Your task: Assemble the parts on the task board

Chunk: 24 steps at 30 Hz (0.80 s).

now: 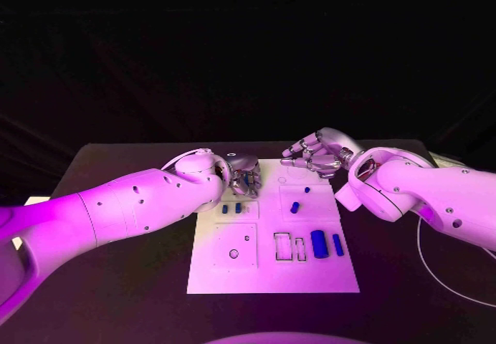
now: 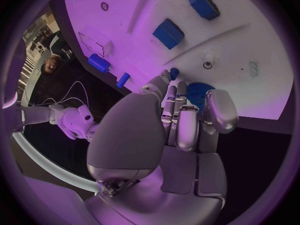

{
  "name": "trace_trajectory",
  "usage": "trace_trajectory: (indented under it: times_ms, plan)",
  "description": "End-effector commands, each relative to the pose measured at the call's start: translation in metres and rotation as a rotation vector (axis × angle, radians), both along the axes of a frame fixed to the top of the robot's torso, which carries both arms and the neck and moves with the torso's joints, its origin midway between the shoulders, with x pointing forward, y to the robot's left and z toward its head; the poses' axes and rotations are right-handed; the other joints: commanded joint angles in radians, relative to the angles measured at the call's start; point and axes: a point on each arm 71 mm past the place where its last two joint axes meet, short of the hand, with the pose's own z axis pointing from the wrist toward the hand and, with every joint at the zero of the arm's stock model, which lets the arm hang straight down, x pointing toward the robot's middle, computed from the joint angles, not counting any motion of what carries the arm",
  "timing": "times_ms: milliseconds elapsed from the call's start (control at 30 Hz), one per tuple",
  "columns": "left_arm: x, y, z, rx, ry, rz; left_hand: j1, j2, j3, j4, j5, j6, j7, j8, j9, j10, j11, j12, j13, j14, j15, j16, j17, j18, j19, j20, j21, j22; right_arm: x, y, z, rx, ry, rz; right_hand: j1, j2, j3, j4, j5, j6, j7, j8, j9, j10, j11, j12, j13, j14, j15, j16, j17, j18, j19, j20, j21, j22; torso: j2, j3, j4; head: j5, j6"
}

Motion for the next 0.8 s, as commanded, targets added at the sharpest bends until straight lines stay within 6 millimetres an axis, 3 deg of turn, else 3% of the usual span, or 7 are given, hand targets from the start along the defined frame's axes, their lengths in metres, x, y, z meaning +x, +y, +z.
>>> trace_trajectory:
  times_ms: [33, 367, 800]
  plan:
    - [-0.0012, -0.0019, -0.0015, 0.028, 0.013, -0.005, -0.007, -0.003, 0.008, 0.001, -0.001, 0.009, 0.002, -0.005, -0.002, 0.008, -0.001, -0.006, 0.000, 0.016, -0.003, 0.003, 0.001, -0.014, 0.009, -0.001, 0.007, 0.006, -0.0008, 0.0017, 0.0000, -0.002, -0.002, 0.018, -0.003, 0.006, -0.006, -0.001, 0.006, -0.003, 0.002, 0.004, -0.001, -0.007, 0.001, 0.003, 0.001, 0.034, -0.005, -0.005, 0.000, 0.009, -0.007, 0.001, -0.004, -0.001, 0.000, 0.0000, 0.0001, 0.000, -0.001]
    - [-0.0021, -0.0045, -0.0018, 0.032, 0.018, -0.010, -0.003, -0.002, 0.020, -0.002, 0.002, 0.013, 0.001, -0.008, -0.004, 0.012, -0.003, -0.013, 0.000, 0.017, -0.004, 0.005, 0.000, -0.016, 0.011, -0.002, 0.020, 0.016, -0.0008, 0.0019, 0.0000, -0.002, -0.002, 0.019, -0.001, 0.008, -0.007, -0.002, 0.007, -0.003, 0.002, 0.005, -0.001, -0.007, 0.001, 0.005, 0.002, 0.034, -0.005, -0.005, 0.001, 0.009, -0.007, 0.001, -0.005, -0.001, 0.000, -0.0003, 0.0020, -0.002, -0.001]
    - [-0.0019, -0.0070, -0.0057, 0.044, 0.032, -0.006, 0.014, 0.004, 0.079, -0.022, 0.004, 0.037, 0.000, -0.011, -0.007, 0.041, -0.007, -0.029, 0.001, 0.021, -0.008, 0.012, 0.000, -0.019, 0.012, -0.005, 0.045, 0.040, -0.0011, 0.0025, 0.0001, -0.002, -0.002, 0.021, -0.001, 0.008, -0.007, -0.002, 0.007, -0.003, 0.002, 0.005, -0.001, -0.007, 0.001, 0.005, 0.002, 0.034, -0.005, -0.005, 0.001, 0.009, -0.007, 0.001, -0.005, -0.001, 0.001, -0.0001, -0.0006, -0.001, -0.004]
